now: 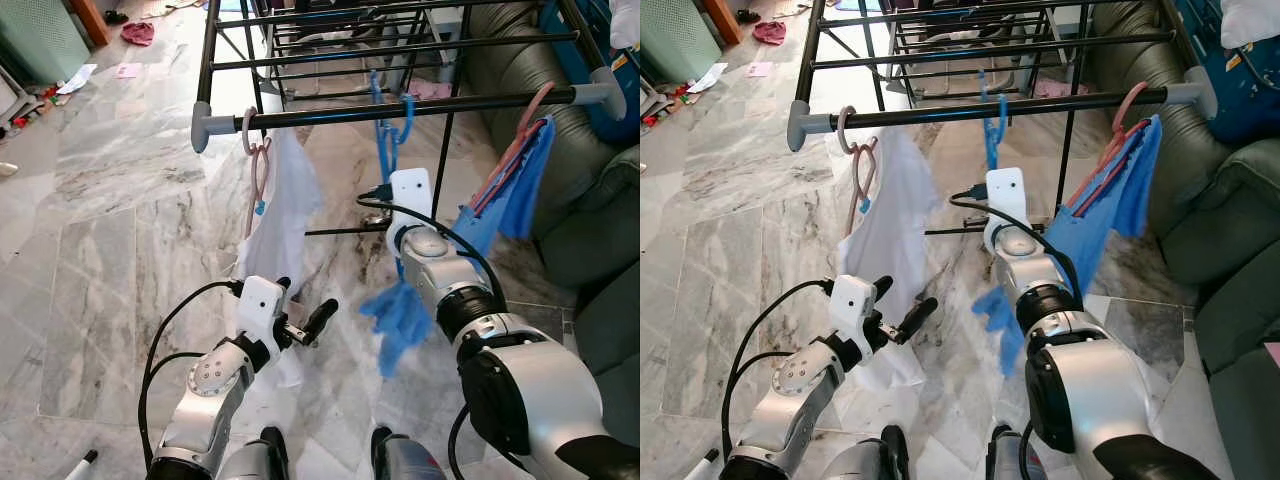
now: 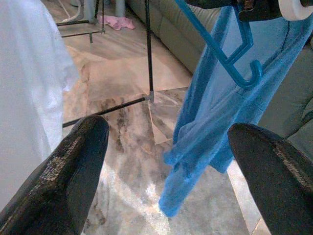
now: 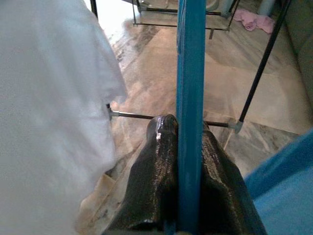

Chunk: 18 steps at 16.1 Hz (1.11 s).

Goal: Hang hanger

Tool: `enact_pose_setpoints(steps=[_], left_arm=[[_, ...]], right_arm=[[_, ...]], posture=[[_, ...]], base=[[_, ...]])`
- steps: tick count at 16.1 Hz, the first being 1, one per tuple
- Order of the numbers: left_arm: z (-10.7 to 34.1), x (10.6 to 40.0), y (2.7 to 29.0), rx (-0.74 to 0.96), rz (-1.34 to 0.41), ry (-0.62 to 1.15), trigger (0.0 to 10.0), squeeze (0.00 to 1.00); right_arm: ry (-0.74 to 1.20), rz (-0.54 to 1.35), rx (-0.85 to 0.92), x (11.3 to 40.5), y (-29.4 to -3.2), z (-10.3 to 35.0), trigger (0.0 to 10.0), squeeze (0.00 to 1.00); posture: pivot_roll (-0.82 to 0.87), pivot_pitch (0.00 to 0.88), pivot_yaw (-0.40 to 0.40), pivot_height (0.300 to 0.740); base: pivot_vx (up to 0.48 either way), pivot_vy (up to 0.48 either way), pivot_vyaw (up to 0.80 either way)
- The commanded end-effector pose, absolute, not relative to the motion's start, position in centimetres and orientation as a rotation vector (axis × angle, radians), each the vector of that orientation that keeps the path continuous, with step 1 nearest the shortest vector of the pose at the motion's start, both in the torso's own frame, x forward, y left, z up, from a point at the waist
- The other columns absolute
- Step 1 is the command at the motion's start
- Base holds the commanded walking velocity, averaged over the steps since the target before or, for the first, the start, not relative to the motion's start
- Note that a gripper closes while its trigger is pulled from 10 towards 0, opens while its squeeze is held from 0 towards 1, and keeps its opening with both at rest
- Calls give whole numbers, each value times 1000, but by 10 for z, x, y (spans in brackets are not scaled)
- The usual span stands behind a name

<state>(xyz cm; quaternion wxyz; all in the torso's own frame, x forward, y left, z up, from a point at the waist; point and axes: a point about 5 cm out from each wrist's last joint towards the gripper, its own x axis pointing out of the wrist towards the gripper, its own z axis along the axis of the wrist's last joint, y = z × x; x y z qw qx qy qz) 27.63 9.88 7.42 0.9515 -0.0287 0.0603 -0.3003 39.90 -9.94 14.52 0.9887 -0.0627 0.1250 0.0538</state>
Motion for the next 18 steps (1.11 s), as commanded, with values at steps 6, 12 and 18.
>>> enact_pose_setpoints(steps=[6, 12, 18], left_arm=[[69, 273, 100, -54, -613, 151, 10000, 0], [67, 274, 99, -54, -613, 156, 10000, 0], [67, 274, 99, -56, -607, 154, 10000, 0]], right_arm=[[297, 182, -149, 392, -84, 132, 10000, 0], [308, 190, -109, 390, -87, 127, 10000, 1000], [177, 153, -145, 389, -97, 135, 10000, 1000]], posture=[[-82, 252, 70, 740], [-85, 250, 70, 740], [-93, 244, 69, 740]], base=[[0, 0, 0], [0, 0, 0], [0, 0, 0]])
